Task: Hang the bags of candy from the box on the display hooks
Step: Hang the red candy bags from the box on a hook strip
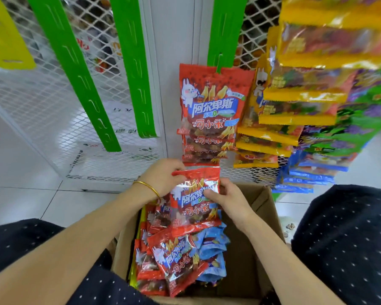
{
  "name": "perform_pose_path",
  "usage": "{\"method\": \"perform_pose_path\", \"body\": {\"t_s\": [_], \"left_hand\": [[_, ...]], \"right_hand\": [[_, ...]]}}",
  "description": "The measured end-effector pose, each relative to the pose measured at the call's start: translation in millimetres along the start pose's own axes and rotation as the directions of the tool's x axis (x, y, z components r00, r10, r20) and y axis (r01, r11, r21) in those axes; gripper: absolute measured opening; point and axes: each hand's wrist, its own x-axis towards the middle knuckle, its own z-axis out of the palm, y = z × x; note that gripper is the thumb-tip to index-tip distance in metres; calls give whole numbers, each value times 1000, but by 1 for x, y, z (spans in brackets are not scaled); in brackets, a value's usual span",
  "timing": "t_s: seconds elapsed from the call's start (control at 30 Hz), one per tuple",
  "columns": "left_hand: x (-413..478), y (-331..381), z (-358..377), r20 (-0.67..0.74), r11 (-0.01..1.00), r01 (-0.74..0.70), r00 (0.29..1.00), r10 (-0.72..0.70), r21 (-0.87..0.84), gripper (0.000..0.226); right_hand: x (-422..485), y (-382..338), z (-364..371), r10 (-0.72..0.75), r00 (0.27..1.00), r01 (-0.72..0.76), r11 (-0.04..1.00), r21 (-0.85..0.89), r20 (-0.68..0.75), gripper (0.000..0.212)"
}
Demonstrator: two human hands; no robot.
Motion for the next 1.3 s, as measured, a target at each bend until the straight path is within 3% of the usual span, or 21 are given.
{"method": "perform_pose_path", "body": {"t_s": [0.1,0.2,0.27,0.33,0.4,0.57,0.7,0.73,0.83,1.3], "left_hand": [[0,18,-20,-76,990,-80,995,71,-118,11],[0,35,-46,-132,976,-154,982,134,-155,6],[0,50,-66,-172,958,-191,973,155,-212,9],[1,66,-86,-200,946,-226,963,180,-234,11],[2,87,-106,-246,938,-279,943,226,-208,7],[31,137,-145,-582,867,-414,791,192,-277,33],[54,157,-158,-605,900,-381,774,186,-211,18],[55,159,-160,-604,917,-362,773,195,-168,26],[52,161,-163,-586,939,-324,785,201,-112,43],[44,155,-168,-511,940,-285,846,154,-189,49]], "right_hand": [[-16,-33,0,-354,919,332,932,-142,-174,36],[-30,-64,1,-632,746,589,773,-234,-209,53],[-34,-88,1,-774,612,682,620,-387,-162,51],[-33,-113,-1,-863,501,696,446,-562,-65,30],[-29,-136,-4,-901,434,698,351,-624,-21,16],[-22,-180,1,-931,342,663,336,-668,-128,18],[-13,-201,12,-956,211,620,292,-728,-204,22],[-11,-204,15,-958,187,610,288,-739,-219,23],[-4,-208,23,-957,162,607,290,-740,-241,29],[12,-211,27,-952,213,532,303,-790,-222,39]]}}
